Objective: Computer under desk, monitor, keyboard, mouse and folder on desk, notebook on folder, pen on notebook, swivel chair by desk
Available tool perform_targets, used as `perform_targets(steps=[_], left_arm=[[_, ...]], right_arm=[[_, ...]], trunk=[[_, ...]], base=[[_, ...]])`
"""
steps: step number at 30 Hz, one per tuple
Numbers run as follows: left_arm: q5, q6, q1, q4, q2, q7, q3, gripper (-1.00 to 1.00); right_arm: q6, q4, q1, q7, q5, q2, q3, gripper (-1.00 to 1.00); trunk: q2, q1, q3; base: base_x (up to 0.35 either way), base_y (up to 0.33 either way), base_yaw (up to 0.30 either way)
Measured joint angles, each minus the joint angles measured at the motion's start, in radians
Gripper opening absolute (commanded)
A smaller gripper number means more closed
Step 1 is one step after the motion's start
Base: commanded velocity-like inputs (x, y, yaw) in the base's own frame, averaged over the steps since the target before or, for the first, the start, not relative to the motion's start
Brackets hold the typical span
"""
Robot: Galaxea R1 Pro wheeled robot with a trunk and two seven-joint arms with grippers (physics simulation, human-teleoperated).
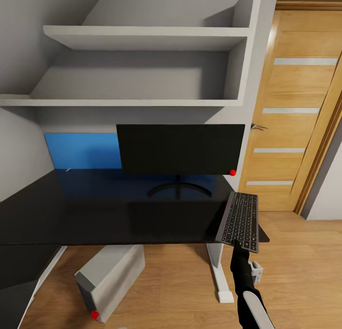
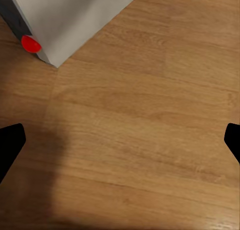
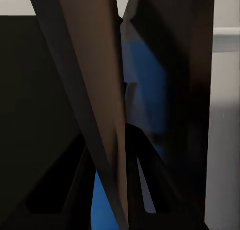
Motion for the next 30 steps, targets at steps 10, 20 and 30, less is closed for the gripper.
perform_targets(steps=[10, 20, 30], left_arm=[[0.000, 0.000, 0.000, -0.001, -0.001, 0.000, -0.004, 1.00], [0.000, 0.000, 0.000, -0.001, -0.001, -0.001, -0.004, 1.00], [-0.001, 0.000, 0.000, 0.000, -0.001, -0.002, -0.003, 1.00]], right_arm=[[-0.003, -0.003, -0.001, 0.011, 0.013, -0.001, 0.001, -1.00], [-0.002, -0.002, -0.001, 0.019, 0.014, -0.003, 0.002, -1.00], [-0.003, -0.002, -0.001, 0.019, 0.014, -0.003, 0.002, -1.00]], trunk=[[-0.070, 0.038, -0.031], [-0.091, 0.050, -0.041], [-0.091, 0.050, -0.041]], base=[[0.000, 0.000, 0.000], [0.000, 0.000, 0.000], [0.000, 0.000, 0.000]])
